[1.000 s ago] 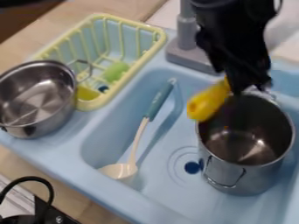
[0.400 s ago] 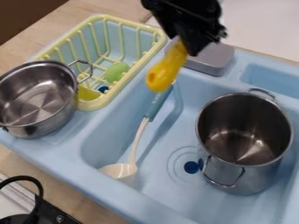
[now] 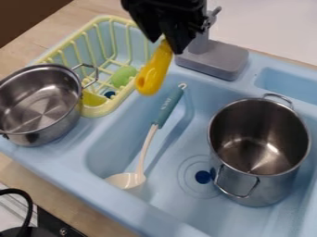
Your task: Moved the yellow knife into the cooking pot
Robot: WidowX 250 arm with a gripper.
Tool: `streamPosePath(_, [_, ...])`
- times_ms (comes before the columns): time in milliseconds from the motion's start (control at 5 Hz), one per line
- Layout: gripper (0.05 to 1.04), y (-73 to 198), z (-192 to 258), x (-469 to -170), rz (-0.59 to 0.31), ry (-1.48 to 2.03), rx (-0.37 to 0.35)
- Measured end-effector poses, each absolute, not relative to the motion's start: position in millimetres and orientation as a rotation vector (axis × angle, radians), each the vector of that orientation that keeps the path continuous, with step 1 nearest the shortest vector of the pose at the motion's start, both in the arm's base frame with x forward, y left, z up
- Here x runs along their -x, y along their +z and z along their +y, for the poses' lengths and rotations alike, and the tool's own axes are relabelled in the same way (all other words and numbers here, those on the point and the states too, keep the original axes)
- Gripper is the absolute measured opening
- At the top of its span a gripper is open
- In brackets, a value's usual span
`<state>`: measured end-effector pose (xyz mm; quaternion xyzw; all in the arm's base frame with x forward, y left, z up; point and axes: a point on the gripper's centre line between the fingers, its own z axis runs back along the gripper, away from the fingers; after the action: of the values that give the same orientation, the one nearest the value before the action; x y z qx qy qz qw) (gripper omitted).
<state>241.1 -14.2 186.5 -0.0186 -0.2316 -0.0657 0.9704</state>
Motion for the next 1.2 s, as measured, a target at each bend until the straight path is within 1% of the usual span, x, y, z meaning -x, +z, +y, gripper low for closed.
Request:
streamPosePath(200, [0.466, 177.7, -8.8, -240.4, -0.441, -0.118, 0.024])
streamPosePath(400, [0.466, 181.1, -0.8, -236.0, -0.442, -0.071, 0.028])
streamPosePath(600, [0.466, 192.9, 10.1, -226.5, -0.438, -0.020, 0.068])
streamPosePath(800, [0.466, 205.2, 20.7, -219.4, -0.415, 0.011, 0.061])
streamPosePath(1000, [0.466, 204.8, 36.7, -209.6, -0.346, 0.062, 0.024])
streamPosePath(1200, [0.466, 199.3, 55.1, -203.1, -0.298, 0.107, -0.010])
